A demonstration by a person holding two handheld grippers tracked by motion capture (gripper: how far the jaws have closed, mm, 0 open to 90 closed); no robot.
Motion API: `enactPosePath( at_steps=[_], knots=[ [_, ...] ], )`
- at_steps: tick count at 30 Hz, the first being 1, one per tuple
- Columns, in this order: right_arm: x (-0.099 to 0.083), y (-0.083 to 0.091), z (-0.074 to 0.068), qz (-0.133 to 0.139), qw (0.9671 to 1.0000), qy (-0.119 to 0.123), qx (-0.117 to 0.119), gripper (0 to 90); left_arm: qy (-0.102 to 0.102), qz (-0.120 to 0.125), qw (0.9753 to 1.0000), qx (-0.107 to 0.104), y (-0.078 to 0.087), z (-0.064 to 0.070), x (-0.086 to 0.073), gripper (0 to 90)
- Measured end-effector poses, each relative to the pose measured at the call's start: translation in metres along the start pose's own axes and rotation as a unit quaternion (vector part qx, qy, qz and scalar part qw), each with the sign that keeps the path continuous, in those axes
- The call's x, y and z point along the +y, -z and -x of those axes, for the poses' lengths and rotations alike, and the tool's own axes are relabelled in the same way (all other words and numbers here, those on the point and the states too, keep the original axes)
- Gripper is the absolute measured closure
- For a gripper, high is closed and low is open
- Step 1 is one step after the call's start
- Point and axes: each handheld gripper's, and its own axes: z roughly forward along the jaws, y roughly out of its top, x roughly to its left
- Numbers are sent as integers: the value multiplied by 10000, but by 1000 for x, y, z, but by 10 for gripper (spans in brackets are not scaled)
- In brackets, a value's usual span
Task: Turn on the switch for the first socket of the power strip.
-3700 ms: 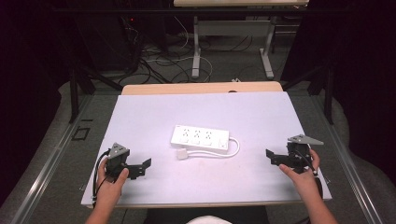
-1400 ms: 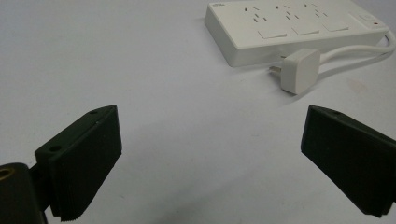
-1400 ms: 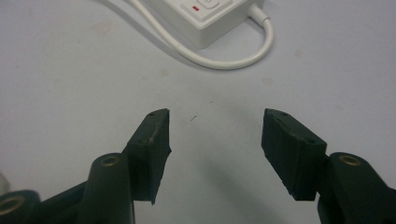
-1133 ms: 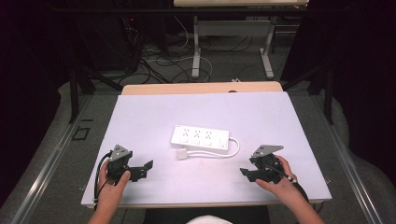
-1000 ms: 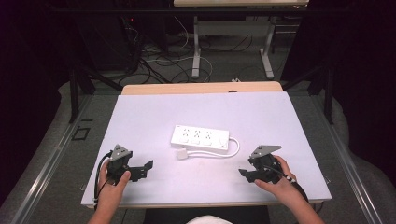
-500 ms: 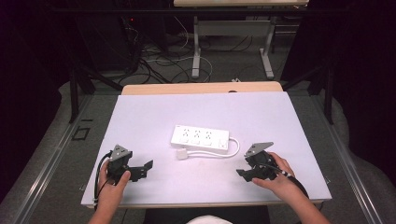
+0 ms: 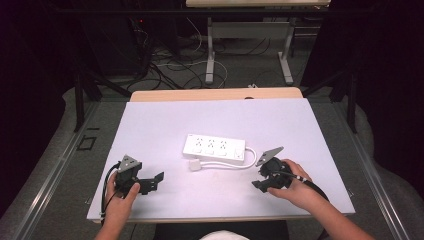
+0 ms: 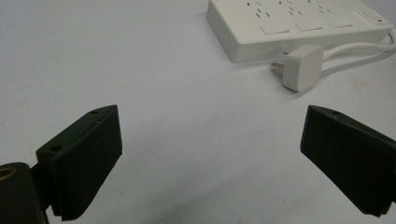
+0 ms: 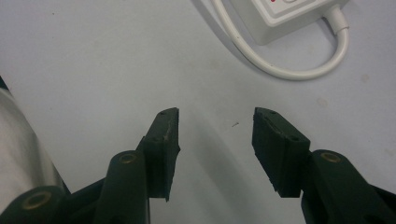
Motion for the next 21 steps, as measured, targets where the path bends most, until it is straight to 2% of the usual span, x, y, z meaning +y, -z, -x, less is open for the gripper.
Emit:
enactPosePath(
  at_steps=[2, 5, 8, 9, 10, 11, 13, 14, 17, 20, 21],
  knots=[
    [4, 0, 2, -41, 9999, 136, 55, 516, -22, -16, 10000, -1, 0, 0, 0, 54],
    [7, 0, 2, -43, 9998, 174, 65, 516, -16, -16, 10000, 0, 0, 0, 0, 54],
    [12, 0, 5, -170, 9996, 192, 135, 523, -38, -24, 10000, 4, 0, 0, 0, 55],
    [13, -1, 6, -148, 9994, 276, 132, 523, -16, -20, 10000, -4, 0, 0, 0, 55],
    [15, 0, 6, -256, 9994, 210, 135, 523, -10, -12, 10000, -5, 0, 0, 0, 55],
    [16, -1, 8, -249, 9991, 314, 128, 523, -7, -10, 10000, -4, 0, 0, 0, 55],
    [19, -1, 9, -298, 9987, 368, 164, 525, -39, -26, 10000, 2, 0, 0, 0, 55],
    [20, -1, 9, -366, 9986, 321, 224, 525, -15, -26, 10000, -8, 0, 0, 0, 56],
    [24, 0, 11, -370, 9983, 391, 245, 527, -18, -23, 10000, -4, 0, 0, 0, 57],
    [27, 0, 13, -408, 9982, 319, 287, 526, -16, -64, 10000, -30, 0, 0, 0, 57],
    [28, 0, 13, -419, 9984, 310, 231, 525, -12, -67, 10000, -24, 0, 0, 0, 57]
  ],
)
